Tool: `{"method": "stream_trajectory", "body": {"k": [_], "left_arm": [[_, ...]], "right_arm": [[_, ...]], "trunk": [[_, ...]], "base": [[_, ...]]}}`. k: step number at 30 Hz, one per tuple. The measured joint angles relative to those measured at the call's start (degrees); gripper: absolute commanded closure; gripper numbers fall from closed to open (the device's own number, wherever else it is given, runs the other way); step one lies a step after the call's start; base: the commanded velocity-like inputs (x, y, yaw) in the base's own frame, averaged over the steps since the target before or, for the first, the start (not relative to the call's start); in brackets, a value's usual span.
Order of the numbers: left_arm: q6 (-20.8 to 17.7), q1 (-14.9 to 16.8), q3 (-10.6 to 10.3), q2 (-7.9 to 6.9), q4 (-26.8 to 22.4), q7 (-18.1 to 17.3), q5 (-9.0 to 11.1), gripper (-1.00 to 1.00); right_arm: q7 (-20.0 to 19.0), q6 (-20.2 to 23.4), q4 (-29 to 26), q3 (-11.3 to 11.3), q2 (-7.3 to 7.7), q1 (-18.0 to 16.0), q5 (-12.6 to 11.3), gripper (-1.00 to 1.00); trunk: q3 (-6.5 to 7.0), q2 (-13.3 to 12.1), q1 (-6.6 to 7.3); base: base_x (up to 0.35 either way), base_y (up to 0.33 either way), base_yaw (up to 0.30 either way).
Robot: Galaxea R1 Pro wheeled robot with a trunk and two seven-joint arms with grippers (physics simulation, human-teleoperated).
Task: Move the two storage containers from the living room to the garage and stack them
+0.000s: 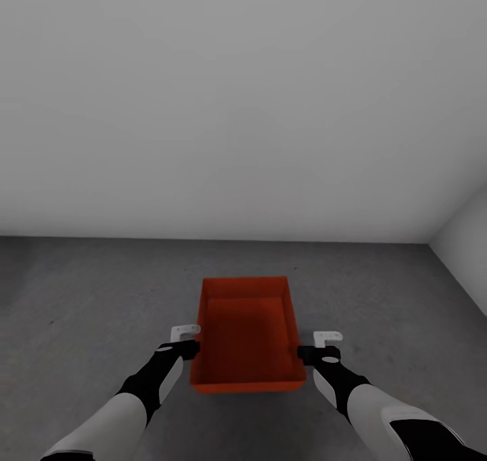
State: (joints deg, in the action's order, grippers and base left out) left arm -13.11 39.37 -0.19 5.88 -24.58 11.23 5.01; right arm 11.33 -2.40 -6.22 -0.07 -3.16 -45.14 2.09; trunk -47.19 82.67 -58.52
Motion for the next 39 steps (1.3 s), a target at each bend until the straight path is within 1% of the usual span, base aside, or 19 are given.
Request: {"method": "stream_trajectory", "body": {"k": [19, 31, 39], "left_arm": [[0.02, 0.00, -0.03, -0.08, -0.09, -0.04, 0.00, -1.00], [0.11, 0.00, -0.03, -0.16, -0.09, 0.01, 0.00, -1.00], [0.11, 0.00, -0.03, -0.17, -0.09, 0.02, -0.01, -1.00]], "right_arm": [[-0.04, -0.04, -0.17, 0.00, 0.12, 0.00, 0.02, -1.00], [-0.11, -0.16, -0.18, 0.00, 0.73, 0.00, -0.01, -1.00], [-0.14, -0.19, -0.18, 0.18, 0.74, 0.00, 0.31, -1.00]], "trunk": [[3.41, -7.62, 4.17], [5.57, -12.44, 6.81], [7.00, -15.65, 8.57]], "base": [[0.000, 0.000, 0.000], [0.000, 0.000, 0.000], [0.000, 0.000, 0.000]]}}
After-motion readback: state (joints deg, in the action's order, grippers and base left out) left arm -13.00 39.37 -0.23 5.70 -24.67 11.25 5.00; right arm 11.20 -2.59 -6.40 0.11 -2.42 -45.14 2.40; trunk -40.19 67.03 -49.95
